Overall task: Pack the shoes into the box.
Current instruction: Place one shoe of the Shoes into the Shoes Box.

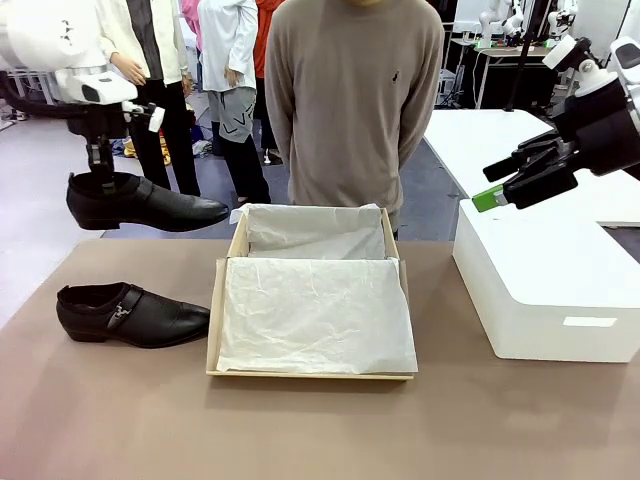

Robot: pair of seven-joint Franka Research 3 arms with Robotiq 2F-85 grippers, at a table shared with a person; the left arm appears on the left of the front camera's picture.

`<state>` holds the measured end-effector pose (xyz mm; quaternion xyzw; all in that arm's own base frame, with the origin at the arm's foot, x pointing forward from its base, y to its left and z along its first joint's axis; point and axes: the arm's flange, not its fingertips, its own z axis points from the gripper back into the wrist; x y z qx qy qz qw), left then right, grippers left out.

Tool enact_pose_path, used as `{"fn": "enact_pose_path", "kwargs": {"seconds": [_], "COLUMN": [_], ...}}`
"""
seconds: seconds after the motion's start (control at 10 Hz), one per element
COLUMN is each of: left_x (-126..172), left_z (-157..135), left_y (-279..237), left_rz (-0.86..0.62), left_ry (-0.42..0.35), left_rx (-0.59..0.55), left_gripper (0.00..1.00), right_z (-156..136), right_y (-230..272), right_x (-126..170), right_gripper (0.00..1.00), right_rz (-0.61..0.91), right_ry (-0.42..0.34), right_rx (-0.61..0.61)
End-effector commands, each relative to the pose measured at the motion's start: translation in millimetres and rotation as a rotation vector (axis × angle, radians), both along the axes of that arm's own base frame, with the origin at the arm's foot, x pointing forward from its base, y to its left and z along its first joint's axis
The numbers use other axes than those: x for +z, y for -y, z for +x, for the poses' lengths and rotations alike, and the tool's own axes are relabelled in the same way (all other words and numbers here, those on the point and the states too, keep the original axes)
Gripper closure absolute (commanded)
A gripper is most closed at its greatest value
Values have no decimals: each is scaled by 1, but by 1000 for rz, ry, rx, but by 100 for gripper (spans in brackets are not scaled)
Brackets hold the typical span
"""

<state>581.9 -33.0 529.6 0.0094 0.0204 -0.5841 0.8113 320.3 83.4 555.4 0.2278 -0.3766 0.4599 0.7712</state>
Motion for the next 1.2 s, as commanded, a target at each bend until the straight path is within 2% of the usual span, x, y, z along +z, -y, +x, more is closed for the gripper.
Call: {"fn": "enact_pose_path", "kwargs": {"seconds": [0.0,0.6,0.8,1.1], "left_x": [7,3,-4,19], "left_z": [-4,-4,-5,8], "left_y": [15,15,21,66], "left_rz": [5,1,-16,-30], "left_ry": [-2,-6,-36,-56], "left_rx": [27,4,14,-18], "left_gripper": [100,100,100,100], "right_z": [3,3,3,3], "right_y": [1,1,1,1], "right_x": [0,0,0,0], "right_gripper": [0,0,0,0], "right_rz": [13,13,13,13], "right_ry": [17,17,17,17], "right_rx": [24,24,24,24]}}
